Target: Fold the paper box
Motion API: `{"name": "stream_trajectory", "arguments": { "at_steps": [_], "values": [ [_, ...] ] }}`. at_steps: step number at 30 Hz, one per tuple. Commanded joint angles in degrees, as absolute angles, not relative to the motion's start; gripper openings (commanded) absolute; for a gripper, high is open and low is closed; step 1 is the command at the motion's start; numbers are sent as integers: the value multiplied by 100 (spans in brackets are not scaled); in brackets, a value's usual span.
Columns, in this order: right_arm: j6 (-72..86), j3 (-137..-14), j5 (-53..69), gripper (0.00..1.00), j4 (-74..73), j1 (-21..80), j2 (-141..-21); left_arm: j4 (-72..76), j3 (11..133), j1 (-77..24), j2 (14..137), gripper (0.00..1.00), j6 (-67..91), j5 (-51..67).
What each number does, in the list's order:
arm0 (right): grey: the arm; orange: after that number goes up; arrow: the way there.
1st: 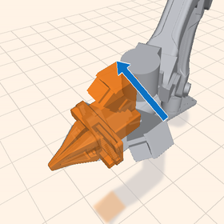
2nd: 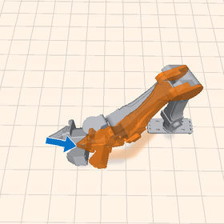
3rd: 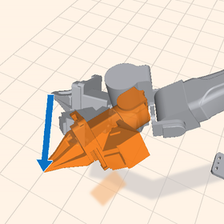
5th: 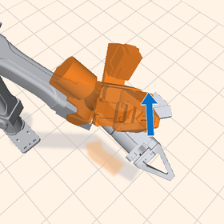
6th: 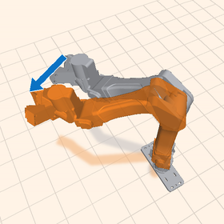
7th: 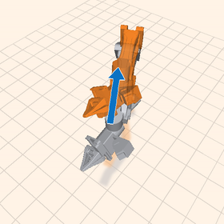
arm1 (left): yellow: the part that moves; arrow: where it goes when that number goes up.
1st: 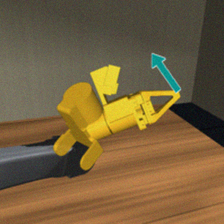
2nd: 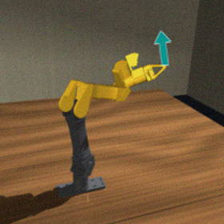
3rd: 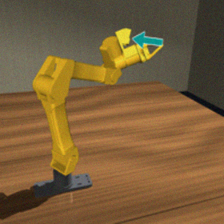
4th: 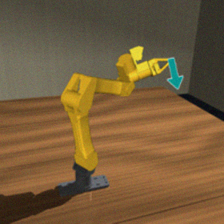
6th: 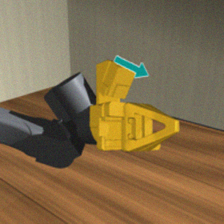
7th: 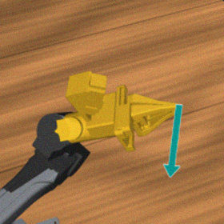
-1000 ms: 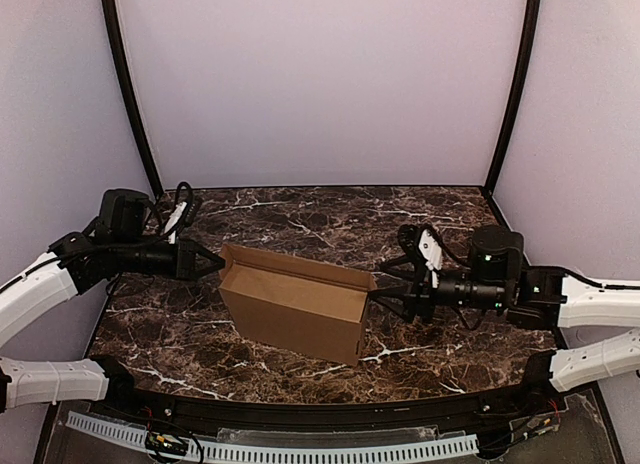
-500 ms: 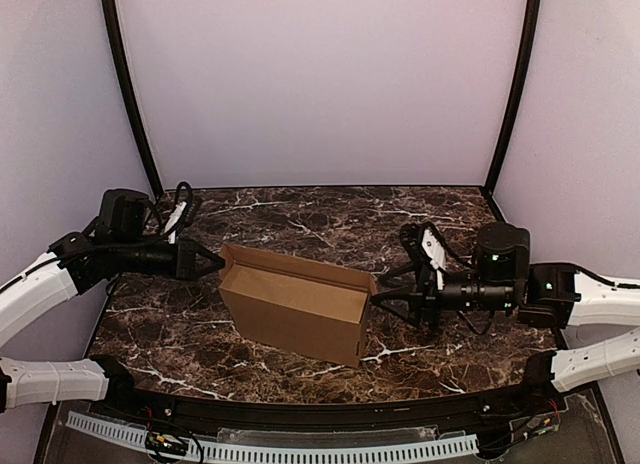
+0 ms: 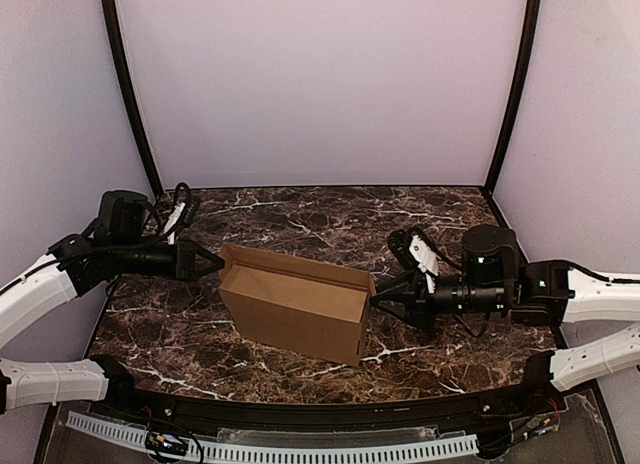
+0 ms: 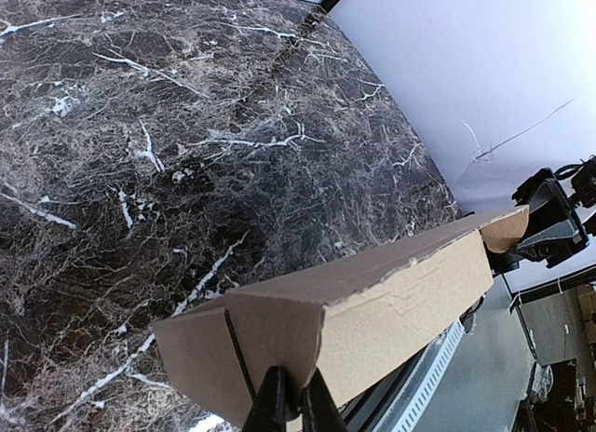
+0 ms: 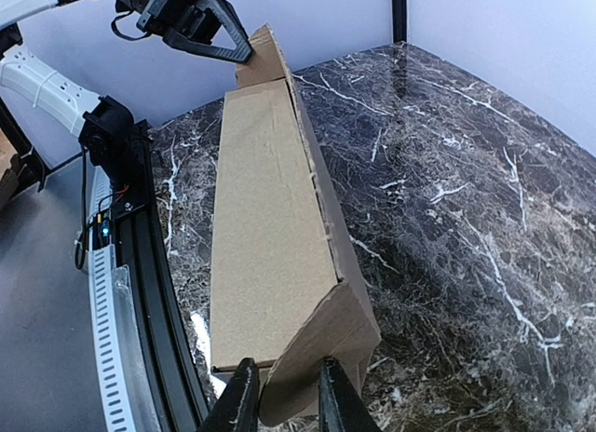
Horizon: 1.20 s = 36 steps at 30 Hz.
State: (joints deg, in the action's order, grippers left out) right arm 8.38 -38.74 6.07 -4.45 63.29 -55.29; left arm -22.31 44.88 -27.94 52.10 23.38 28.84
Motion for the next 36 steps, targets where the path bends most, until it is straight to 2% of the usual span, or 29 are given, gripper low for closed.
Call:
{"name": "stream_trajectory", "arguments": {
  "at_steps": [1,12,36],
  "values": [
    [834,-4122,567,19,-492,6413,-5647,-2143,4333,-2839,5069,4,2464,2951],
    [955,-4287,842,8,-142,6491,-6051,-2092,4215,-2880,4975,4,2531,2962],
    [1954,-4719,264,8,466,6507,-6696,-1869,4003,-3186,4898,4,2722,2925]
  ]
}}
